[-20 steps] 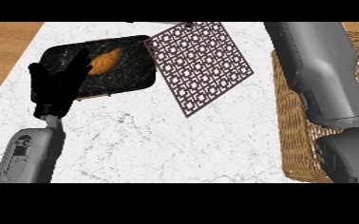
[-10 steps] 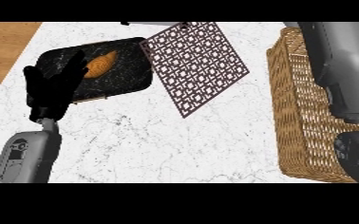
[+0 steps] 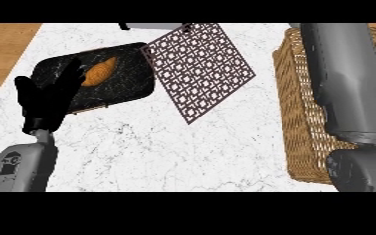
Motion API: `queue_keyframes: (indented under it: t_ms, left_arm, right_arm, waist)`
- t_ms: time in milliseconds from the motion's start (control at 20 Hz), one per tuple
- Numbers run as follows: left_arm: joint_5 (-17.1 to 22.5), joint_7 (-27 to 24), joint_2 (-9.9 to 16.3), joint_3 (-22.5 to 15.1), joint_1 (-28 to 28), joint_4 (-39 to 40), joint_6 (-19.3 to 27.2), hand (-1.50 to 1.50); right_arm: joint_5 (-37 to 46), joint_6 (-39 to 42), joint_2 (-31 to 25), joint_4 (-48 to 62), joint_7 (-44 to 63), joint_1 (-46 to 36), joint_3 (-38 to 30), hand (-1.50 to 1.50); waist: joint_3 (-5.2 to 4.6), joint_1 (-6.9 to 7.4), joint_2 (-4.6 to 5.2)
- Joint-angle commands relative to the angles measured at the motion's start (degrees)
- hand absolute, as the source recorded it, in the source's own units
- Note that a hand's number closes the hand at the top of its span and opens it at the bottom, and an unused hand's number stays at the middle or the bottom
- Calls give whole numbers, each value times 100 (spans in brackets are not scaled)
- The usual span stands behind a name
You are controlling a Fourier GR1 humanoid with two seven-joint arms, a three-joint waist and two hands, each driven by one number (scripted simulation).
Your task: Pick the bell pepper from the placemat and place it in the basket
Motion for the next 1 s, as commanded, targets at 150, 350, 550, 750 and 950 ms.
queue_keyframes:
  t_ms: [150,350,550,750,950]
  left_arm:
    - [80,242,-25,56,-152,32,41,0]
    - [-5,60,-19,101,-88,33,142,0]
    - [93,-95,47,166,166,41,-34,0]
    - [48,80,2,92,92,-56,22,0]
    - [47,134,-31,60,5,-152,46,0]
  right_arm:
    - [478,-334,608,-640,1307,430,-345,150]
    - [1056,-399,440,-1326,1306,899,-643,150]
    - [937,-758,958,-1801,1306,1297,-1149,-150]
    - [979,-946,982,-1653,1226,1309,-1026,-150]
    - [933,-1234,986,-1660,1083,1248,-970,-150]
  waist:
    - [7,-142,-30]
    - [-2,-237,-12]
    - [7,-149,-25]
    - [10,-111,-38]
    - [11,-101,-36]
